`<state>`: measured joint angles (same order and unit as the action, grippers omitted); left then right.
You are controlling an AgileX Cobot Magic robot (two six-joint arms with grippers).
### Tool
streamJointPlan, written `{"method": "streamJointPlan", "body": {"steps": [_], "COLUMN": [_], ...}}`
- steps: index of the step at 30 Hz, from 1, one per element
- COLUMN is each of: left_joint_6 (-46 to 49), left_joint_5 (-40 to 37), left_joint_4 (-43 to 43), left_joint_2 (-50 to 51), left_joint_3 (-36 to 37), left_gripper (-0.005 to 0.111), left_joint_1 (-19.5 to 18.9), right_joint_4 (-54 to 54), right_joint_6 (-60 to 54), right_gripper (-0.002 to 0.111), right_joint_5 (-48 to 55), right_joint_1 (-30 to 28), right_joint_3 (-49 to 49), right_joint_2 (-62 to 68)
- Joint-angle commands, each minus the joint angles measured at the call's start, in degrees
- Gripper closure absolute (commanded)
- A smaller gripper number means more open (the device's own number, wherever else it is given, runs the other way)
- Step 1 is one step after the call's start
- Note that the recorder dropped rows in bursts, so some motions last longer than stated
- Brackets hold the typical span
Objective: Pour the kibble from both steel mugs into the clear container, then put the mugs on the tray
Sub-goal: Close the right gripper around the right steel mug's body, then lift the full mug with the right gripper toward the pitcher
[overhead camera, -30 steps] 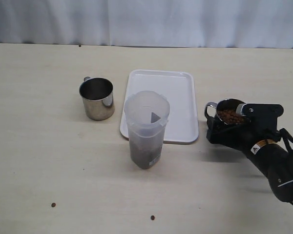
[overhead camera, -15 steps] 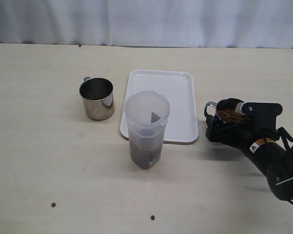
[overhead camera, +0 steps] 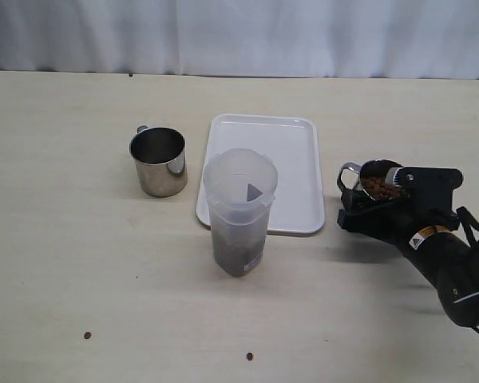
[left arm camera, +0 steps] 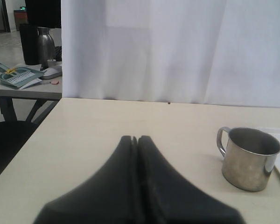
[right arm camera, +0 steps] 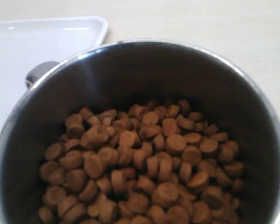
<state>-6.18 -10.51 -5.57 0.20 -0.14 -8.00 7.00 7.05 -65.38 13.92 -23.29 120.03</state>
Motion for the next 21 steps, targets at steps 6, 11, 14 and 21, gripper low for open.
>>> {"method": "streamJointPlan", "body": {"steps": [6,11,14,21], "left_joint_6": [-0.03,-0.03,-0.03,-0.03], "left_joint_5": [0.58,0.58,0.58,0.58], "left_joint_4": [0.32,0.32,0.32,0.32], "left_joint_2": [-0.2,-0.2,-0.2,-0.2], "left_joint_3": [0.14,0.14,0.14,0.14], "left_gripper": [0.107,0.107,0.107,0.107], "left_joint_1": [0.2,0.2,0.2,0.2], "right_joint_4": [-1.28,-1.28,-2.23,-3.64], "right_joint_6": [-9.57,-10.94,-10.94,-12.84], "right_gripper": [0.103,0.103,0.103,0.103], "right_joint_5": [9.73,15.89,23.03,46.07], "right_joint_1": [0.22,0.22,0.22,0.22], "right_joint_3": [1.25,1.25,-0.15,-6.84], "right_joint_2": [-13.67,-22.39,-28.38,-41.57]}}
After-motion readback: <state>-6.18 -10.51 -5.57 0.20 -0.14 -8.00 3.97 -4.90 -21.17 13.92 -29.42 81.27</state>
